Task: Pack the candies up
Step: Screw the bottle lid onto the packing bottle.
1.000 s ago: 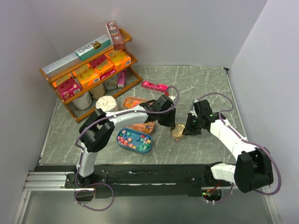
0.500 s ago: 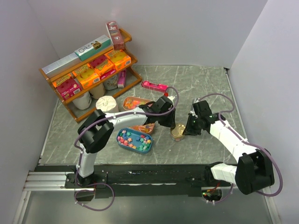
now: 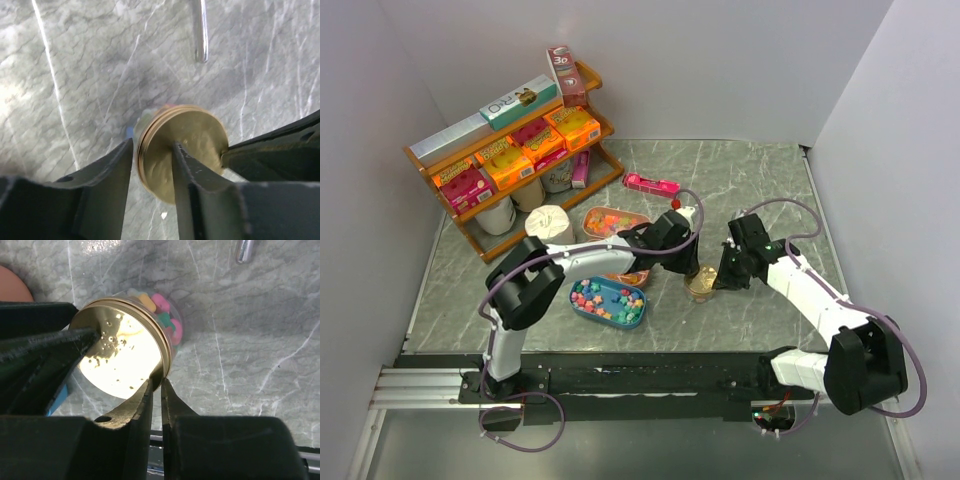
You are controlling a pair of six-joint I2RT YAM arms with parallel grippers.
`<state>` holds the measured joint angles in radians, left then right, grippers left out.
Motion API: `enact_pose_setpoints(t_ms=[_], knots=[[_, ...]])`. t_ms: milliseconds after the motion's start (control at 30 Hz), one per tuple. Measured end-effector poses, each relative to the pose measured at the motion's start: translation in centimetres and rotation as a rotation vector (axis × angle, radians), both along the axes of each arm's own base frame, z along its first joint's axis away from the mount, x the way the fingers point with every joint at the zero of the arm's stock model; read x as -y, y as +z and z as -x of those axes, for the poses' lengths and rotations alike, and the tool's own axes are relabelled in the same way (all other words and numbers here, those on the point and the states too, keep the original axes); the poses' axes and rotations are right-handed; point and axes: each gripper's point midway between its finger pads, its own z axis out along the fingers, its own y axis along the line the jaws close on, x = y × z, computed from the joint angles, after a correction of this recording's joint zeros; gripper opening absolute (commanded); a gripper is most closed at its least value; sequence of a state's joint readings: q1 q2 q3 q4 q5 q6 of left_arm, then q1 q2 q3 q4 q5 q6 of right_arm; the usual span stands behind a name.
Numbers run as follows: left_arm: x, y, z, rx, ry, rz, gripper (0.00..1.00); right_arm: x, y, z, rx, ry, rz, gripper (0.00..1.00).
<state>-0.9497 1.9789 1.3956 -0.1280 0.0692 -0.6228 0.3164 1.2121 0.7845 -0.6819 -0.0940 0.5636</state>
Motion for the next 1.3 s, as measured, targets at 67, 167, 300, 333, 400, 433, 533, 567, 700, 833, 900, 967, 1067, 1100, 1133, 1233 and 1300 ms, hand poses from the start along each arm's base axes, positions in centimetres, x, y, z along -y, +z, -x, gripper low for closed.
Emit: enact_pose_setpoints(t_ms=[67, 167, 300, 333, 400, 433, 533, 567, 700, 833, 900, 967, 1067, 1100, 1133, 1233, 1300], knots=[[-0.3, 0.0, 0.3, 0.005, 0.003, -0.015, 0.46, 0.1, 0.1, 0.1, -0.002, 0.003, 0.010, 0.12], [-1.1, 0.1, 0.6, 0.016, 0.011, -0.039, 0.47, 0.2, 0.2, 0.2, -0.004, 0.012, 0.023, 0.17], [-2.3, 0.6, 0.9, 0.036, 0.025, -0.054, 0.50, 0.3, 0.3, 0.7, -0.012, 0.022, 0.030, 0.25], [-2.7, 0.9, 1.1, 0.040, 0.026, -0.052, 0.50, 0.3, 0.3, 0.8, -0.016, 0.027, 0.034, 0.26], [-3.4, 1.5, 1.5, 0.052, 0.022, -0.044, 0.53, 0.5, 0.3, 1.2, -0.026, 0.035, 0.043, 0.26], [-3.6, 1.8, 1.8, 0.059, 0.017, -0.035, 0.54, 0.5, 0.3, 1.3, -0.030, 0.038, 0.046, 0.26], [-3.9, 2.3, 2.5, 0.073, -0.003, -0.010, 0.57, 0.5, 0.4, 1.4, -0.035, 0.047, 0.048, 0.25], [-3.7, 2.2, 2.8, 0.076, -0.011, -0.003, 0.59, 0.5, 0.5, 1.3, -0.031, 0.049, 0.048, 0.25], [-3.2, 1.7, 4.1, 0.073, -0.047, -0.001, 0.61, 0.3, 0.8, 1.2, -0.022, 0.053, 0.044, 0.26], [-2.2, 2.2, 4.8, 0.091, -0.071, 0.026, 0.61, 0.3, 1.4, 0.9, 0.004, 0.050, 0.038, 0.26], [-1.9, 2.4, 4.9, 0.100, -0.078, 0.033, 0.60, 0.2, 1.7, 0.7, 0.014, 0.048, 0.037, 0.25], [-1.8, 2.5, 5.0, 0.105, -0.082, 0.039, 0.57, 0.2, 1.7, 0.5, 0.020, 0.046, 0.037, 0.24], [-1.7, 2.4, 5.0, 0.108, -0.086, 0.037, 0.52, 0.3, 1.3, 0.3, 0.012, 0.042, 0.050, 0.21], [-1.6, 2.3, 5.0, 0.107, -0.088, 0.035, 0.51, 0.4, 1.1, 0.2, 0.008, 0.040, 0.056, 0.20], [-1.6, 2.0, 5.0, 0.106, -0.090, 0.032, 0.50, 0.4, 0.9, 0.1, 0.004, 0.038, 0.062, 0.20], [-1.4, 1.1, 5.3, 0.098, -0.099, 0.014, 0.47, 0.4, 0.3, 0.0, -0.010, 0.037, 0.070, 0.20], [-1.4, 0.6, 5.6, 0.092, -0.105, 0.006, 0.45, 0.3, 0.2, -0.1, -0.003, 0.039, 0.067, 0.19]])
